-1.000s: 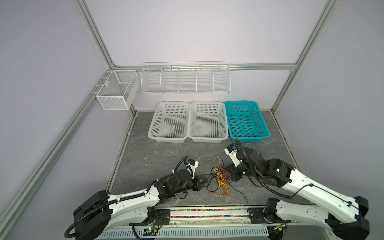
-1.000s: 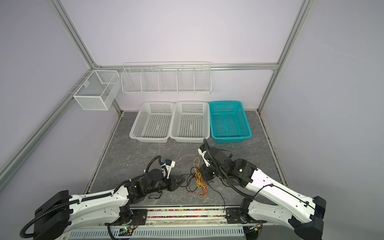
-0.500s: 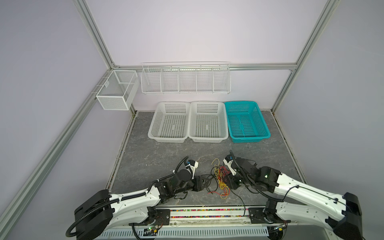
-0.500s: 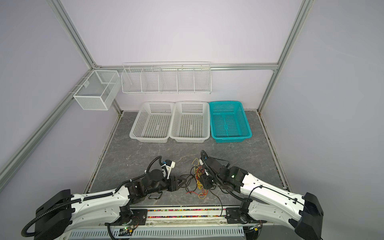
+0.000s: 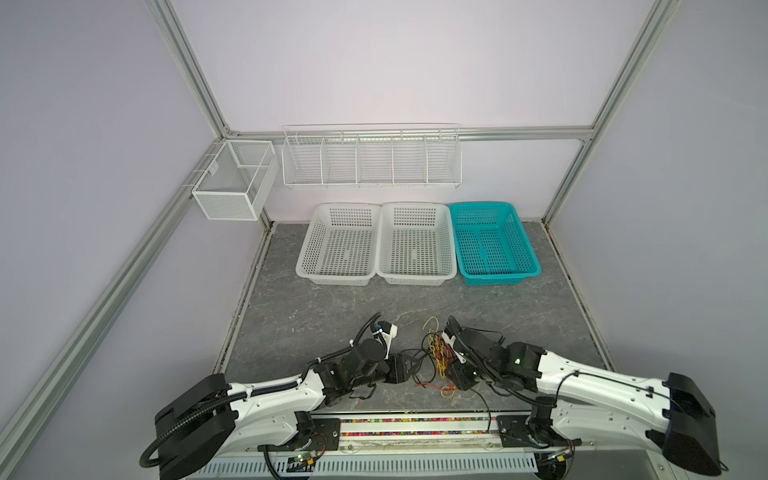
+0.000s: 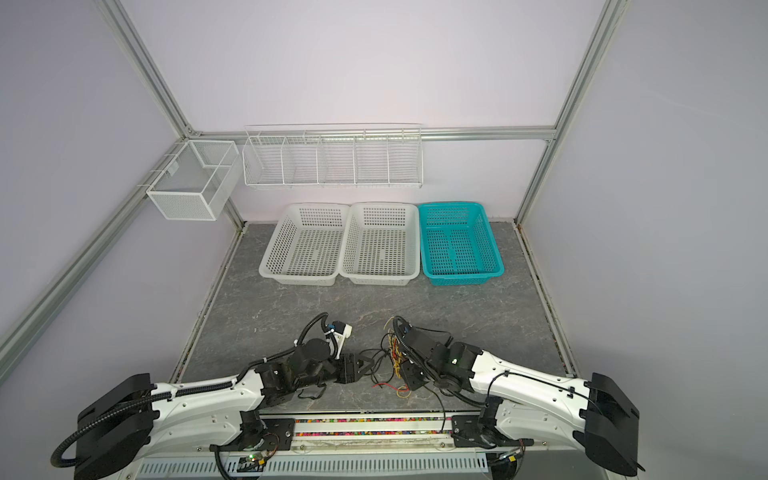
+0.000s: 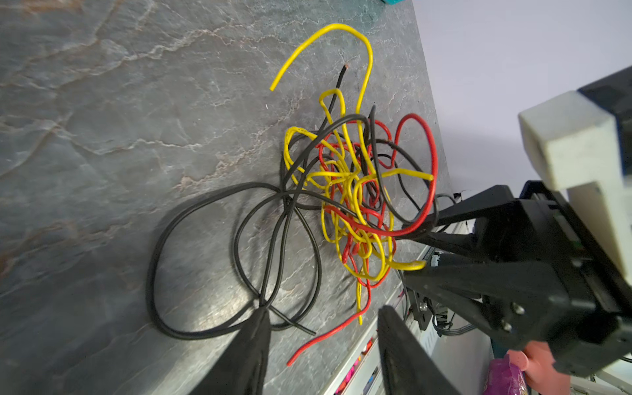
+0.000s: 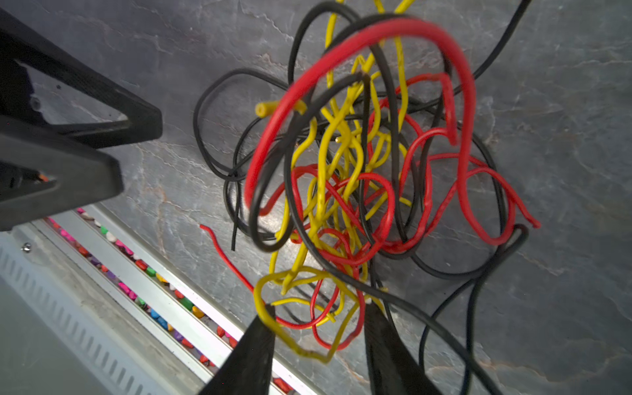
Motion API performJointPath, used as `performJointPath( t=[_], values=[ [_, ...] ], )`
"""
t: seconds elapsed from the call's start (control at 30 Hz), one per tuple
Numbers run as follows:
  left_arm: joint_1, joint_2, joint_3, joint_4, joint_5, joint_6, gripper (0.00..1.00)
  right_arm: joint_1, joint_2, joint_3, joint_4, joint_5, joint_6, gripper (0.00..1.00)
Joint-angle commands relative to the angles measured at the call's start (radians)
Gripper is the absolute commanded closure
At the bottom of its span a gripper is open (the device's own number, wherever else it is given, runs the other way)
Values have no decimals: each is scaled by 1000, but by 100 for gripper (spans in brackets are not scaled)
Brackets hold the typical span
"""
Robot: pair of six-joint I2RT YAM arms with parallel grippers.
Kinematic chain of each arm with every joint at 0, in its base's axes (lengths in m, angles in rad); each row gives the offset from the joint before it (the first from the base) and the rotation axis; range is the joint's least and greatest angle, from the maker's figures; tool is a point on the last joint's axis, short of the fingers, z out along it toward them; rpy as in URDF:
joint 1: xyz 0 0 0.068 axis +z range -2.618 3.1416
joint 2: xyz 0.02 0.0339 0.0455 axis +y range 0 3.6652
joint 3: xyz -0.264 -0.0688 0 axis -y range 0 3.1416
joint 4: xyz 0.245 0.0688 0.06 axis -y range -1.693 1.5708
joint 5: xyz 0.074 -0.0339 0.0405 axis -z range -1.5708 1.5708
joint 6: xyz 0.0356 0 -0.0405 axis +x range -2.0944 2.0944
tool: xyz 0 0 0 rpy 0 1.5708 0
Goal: Untangle the cables
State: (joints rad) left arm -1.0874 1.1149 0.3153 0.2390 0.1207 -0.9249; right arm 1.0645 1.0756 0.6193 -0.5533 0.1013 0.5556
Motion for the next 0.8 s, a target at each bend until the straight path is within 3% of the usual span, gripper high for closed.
performJointPath(
  t=[0.0,0.07,0.13,0.43,0.77],
  values=[
    [3,23,49,18,24,-9,46,7,32,-11,57,8,4,70],
    [3,40,56,27,39,-9,44,13,41,7,66,-4,-15,85],
    [3,54,64,38,49,-12,42,20,34,40,62,-24,-40,93],
    [4,89,75,170,86,-58,34,40,-32,205,35,-208,-185,94],
    [3,197,77,314,155,-88,33,41,-83,247,95,-331,-262,94]
  ],
)
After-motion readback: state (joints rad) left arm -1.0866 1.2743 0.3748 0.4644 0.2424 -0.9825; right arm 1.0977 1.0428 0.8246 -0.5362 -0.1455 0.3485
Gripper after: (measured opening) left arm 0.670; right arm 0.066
